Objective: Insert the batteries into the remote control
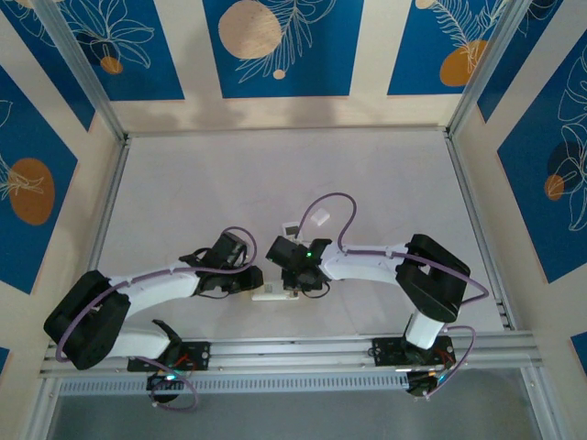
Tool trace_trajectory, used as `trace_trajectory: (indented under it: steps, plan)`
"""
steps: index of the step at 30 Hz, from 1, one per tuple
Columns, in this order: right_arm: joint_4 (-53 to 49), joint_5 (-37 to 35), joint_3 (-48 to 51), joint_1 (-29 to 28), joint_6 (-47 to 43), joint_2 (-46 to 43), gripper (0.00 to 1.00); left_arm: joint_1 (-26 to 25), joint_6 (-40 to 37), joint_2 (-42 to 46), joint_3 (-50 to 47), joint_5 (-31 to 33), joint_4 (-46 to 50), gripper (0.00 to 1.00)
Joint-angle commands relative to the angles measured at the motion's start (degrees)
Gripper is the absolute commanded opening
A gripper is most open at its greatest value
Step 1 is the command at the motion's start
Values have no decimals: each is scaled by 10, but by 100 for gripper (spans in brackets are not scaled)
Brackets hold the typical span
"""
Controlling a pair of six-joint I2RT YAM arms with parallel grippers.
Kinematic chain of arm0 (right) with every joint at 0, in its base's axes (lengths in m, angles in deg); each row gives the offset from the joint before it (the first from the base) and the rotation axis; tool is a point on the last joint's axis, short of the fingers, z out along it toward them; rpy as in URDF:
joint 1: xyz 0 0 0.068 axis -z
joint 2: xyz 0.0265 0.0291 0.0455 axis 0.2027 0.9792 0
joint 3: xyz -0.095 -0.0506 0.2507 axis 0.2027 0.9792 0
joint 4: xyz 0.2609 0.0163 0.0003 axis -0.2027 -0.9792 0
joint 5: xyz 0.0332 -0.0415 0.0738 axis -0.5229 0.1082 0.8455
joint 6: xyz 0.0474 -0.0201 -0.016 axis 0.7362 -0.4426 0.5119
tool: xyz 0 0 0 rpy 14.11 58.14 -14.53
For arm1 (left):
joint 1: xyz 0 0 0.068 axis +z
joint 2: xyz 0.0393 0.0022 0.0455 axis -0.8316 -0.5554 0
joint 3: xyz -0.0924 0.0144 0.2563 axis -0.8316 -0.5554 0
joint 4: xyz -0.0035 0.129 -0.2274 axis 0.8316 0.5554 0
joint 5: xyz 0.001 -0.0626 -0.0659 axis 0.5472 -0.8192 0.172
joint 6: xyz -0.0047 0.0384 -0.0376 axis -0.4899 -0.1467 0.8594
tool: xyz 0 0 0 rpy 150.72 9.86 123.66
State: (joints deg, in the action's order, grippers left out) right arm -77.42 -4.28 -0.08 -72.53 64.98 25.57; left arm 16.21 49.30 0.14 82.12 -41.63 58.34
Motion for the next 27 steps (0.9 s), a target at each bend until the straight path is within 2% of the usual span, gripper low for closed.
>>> trace_trajectory:
  steps: [1, 9, 14, 20, 27]
  plan:
    - [-37, -12, -8, -5, -8, 15, 17, -22, 6, -36, -13, -10, 18, 32]
    - [-77, 0, -8, -18, -11, 23, 12, -22, 5, -44, -6, -12, 17, 32]
    - [-105, 16, 1, -21, -14, 31, 13, -22, 5, -44, -7, -10, 18, 32]
    - [-70, 57, 11, -20, -27, 59, 13, -22, 7, -48, -9, -11, 13, 32]
    - [-102, 48, -22, -15, -25, 50, 16, -22, 7, -30, -14, 1, 26, 32]
